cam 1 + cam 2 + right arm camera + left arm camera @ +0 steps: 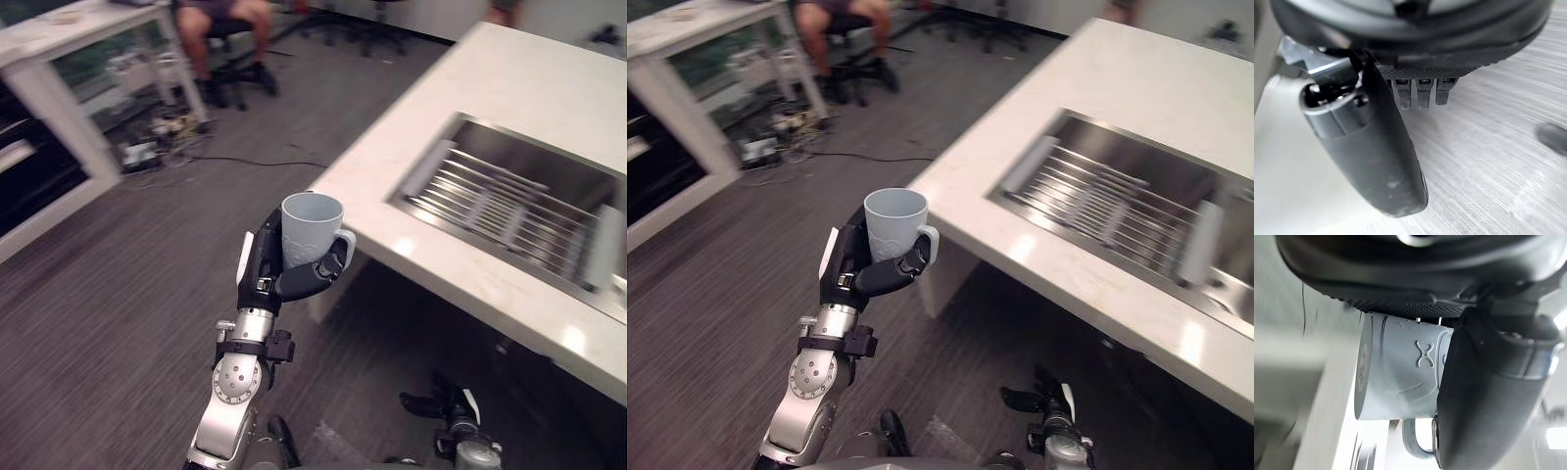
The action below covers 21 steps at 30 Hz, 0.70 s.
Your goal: Walk over to the sink, pick up the cup, carry it to the dishwasher, place the cup inside the dishwasher, then close the dishwasher door
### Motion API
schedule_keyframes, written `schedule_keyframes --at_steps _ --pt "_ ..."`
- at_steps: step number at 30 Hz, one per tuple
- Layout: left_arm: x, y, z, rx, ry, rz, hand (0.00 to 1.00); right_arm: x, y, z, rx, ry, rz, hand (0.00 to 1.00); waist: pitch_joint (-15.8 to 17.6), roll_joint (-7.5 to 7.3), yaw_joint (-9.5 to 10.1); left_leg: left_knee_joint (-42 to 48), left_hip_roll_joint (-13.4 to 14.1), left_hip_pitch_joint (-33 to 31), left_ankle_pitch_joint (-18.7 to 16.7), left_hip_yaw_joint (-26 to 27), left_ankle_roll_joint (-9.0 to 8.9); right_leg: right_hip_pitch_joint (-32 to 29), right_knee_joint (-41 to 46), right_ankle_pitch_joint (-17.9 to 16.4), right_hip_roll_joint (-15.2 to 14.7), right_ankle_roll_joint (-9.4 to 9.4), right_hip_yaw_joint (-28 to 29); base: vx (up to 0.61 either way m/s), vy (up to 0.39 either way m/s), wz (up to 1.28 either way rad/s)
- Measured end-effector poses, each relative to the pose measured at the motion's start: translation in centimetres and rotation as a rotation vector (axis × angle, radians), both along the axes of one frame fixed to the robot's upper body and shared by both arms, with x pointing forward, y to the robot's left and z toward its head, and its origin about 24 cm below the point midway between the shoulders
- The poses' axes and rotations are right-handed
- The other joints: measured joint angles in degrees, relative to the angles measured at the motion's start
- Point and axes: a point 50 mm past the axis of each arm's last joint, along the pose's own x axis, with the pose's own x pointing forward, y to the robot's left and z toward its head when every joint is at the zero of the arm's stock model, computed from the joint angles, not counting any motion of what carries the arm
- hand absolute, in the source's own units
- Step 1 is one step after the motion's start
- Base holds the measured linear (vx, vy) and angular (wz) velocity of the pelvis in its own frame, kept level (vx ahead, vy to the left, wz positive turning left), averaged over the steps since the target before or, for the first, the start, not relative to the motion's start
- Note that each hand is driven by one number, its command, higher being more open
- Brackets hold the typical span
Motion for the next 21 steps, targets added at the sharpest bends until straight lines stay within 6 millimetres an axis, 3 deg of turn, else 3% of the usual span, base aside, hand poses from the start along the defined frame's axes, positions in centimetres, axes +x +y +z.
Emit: schedule_keyframes --at_steps 1,2,3,4,5,6,7,8,10,12,13,14,16,17,18,19,21 --pt "0.0 0.1 -0.1 -0.004 0.005 -0.002 0.3 0.3 0.1 0.1 0.0 -0.008 0.003 0.9 0.14 -0.54 -0.04 0.31 -1.52 -0.5 -0.65 -1.53 0.95 0.53 1.46 -1.18 -1.42 0.07 -1.27 0.01 0.234 1.49" --pt "-0.1 0.3 -0.3 -0.009 0.015 0.004 0.3 1.0 0.0 0.4 -0.008 -0.023 0.016 0.9 0.63 -1.46 -0.11 1.69 -3.67 -1.21 -1.99 -4.03 2.65 0.95 5.77 -3.04 -4.45 -1.54 -1.84 0.05 0.244 1.31" --pt "-0.2 0.6 -0.5 -0.015 0.031 0.012 0.3 1.3 0.3 0.4 -0.004 -0.029 0.026 0.9 0.98 -1.72 -0.27 2.83 -5.3 -1.36 -2.77 -6.16 3.83 0.82 9.94 -3.71 -6.09 -5.2 1.44 0.09 0.247 1.69" --pt "-0.1 0.6 -0.9 -0.005 0.057 0.01 0.3 1.3 0.7 0.4 0.003 -0.028 0.04 0.9 1.03 -1.88 -0.82 3.38 -7.42 -0.8 -3.38 -9.63 4.78 -1.99 18.24 -2.83 -7.58 -8.79 12.05 0.12 0.277 1.6" --pt "-0.2 0.8 -1.0 0.012 0.062 0.008 0.3 1.4 1.4 0.2 0.019 -0.028 0.059 0.9 1.06 -1.89 -1.02 3.26 -8.35 -0.43 -3.28 -12.75 4.74 -4.72 22.06 -5.91 -4.71 -7.37 22.91 0.11 0.208 1.6" --pt "-0.2 0.9 -1.0 0.021 0.062 0.008 0.3 1.4 1.9 0.2 0.031 -0.03 0.071 0.9 1.08 -1.88 -1.37 2.74 -8.93 -0.12 -3.05 -14.89 4.93 -6.24 23.29 -8.15 -1.76 -6.7 28.6 0.14 0.133 1.54" --pt "-0.1 1.0 -1.0 0.026 0.062 0.009 0.3 1.6 2.7 0.1 0.046 -0.034 0.097 0.9 1.09 -2.07 -1.55 0.61 -10.3 1.2 -2.36 -18.32 5.63 -9.59 24.49 -11.59 3.44 -6.42 37.03 0.13 0.066 1.49" --pt "-0.1 1.0 -1.0 0.026 0.062 0.009 0.3 1.6 3.1 0.1 0.053 -0.033 0.109 0.9 1.11 -2.1 -1.62 -0.62 -11.42 2.33 -1.89 -20.67 5.85 -12.02 24.07 -13.1 6.46 -6.37 41.48 0.19 0.062 1.69" --pt "0.0 0.1 -0.8 0.023 0.05 -0.028 0.3 1.0 3.4 0.2 0.058 -0.034 0.119 0.9 1.19 -2.12 -2.13 -0.25 -15.13 4.79 -1.96 -29.11 5.99 -18.1 22.78 -14.22 13.71 -6.13 54.13 0.25 0.024 2.03" --pt "-0.1 -0.6 -0.5 0.013 0.037 -0.06 0.3 0.2 3.5 0.5 0.059 -0.048 0.116 0.9 1.4 -2.35 -2.38 0.6 -16.81 6.31 -2.5 -34.29 5.65 -20.27 22.9 -14.46 16.57 -5.4 60.6 0.23 -0.068 1.78" --pt "-0.2 -0.8 -0.4 0.01 0.033 -0.069 0.3 -0.1 3.6 0.7 0.06 -0.059 0.113 0.9 1.44 -2.54 -2.0 1.05 -17.41 6.88 -2.98 -36.24 5.04 -20.79 22.84 -14.38 17.17 -5.21 62.53 0.25 -0.145 1.71" --pt "-0.4 -1.1 0.2 0.002 0.011 -0.08 0.3 -0.2 3.7 1.3 0.06 -0.093 0.112 0.9 1.31 -3.67 -1.77 2.12 -18.8 7.74 -4.42 -39.57 4.47 -21.18 21.43 -13.84 16.53 -4.4 63.77 0.26 -0.188 1.73" --pt "-0.7 -1.0 1.6 -0.012 -0.057 -0.087 0.3 0.4 4.4 2.3 0.074 -0.156 0.109 0.9 0.13 -7.57 -1.45 5.28 -18.83 5.51 -8.35 -36.5 4.94 -20.2 14.71 -8.87 12.0 -4.6 60.95 0.27 -0.259 1.65" --pt "-0.8 -1.3 2.1 -0.041 -0.083 -0.089 0.3 1.1 4.3 2.8 0.066 -0.187 0.116 0.9 0.28 -7.34 -1.08 8.73 -15.42 4.06 -10.61 -33.36 2.62 -18.63 13.61 -7.98 11.92 -1.43 57.29 0.26 -0.295 1.29" --pt "-0.9 -1.6 2.2 -0.055 -0.085 -0.098 0.3 1.6 4.1 3.3 0.054 -0.209 0.123 0.9 -0.24 -6.57 0.02 10.75 -12.92 2.69 -11.25 -32.58 -0.46 -16.77 11.36 -7.54 12.71 -2.15 54.21 0.26 -0.268 1.13" --pt "-0.9 -1.7 2.2 -0.057 -0.084 -0.103 0.3 1.9 4.0 3.6 0.05 -0.225 0.127 0.9 -0.4 -6.58 0.16 10.92 -12.52 2.39 -11.08 -31.85 -1.32 -16.06 10.49 -7.49 12.71 -2.23 52.99 0.24 -0.164 0.96" --pt "-0.9 -1.9 2.2 -0.06 -0.084 -0.11 0.3 2.7 3.8 4.7 0.031 -0.288 0.139 0.9 -0.61 -6.55 0.03 9.84 -10.33 2.63 -10.47 -24.1 -2.29 -12.22 6.76 -7.37 12.3 -2.42 49.78 0.27 -0.08 0.92"
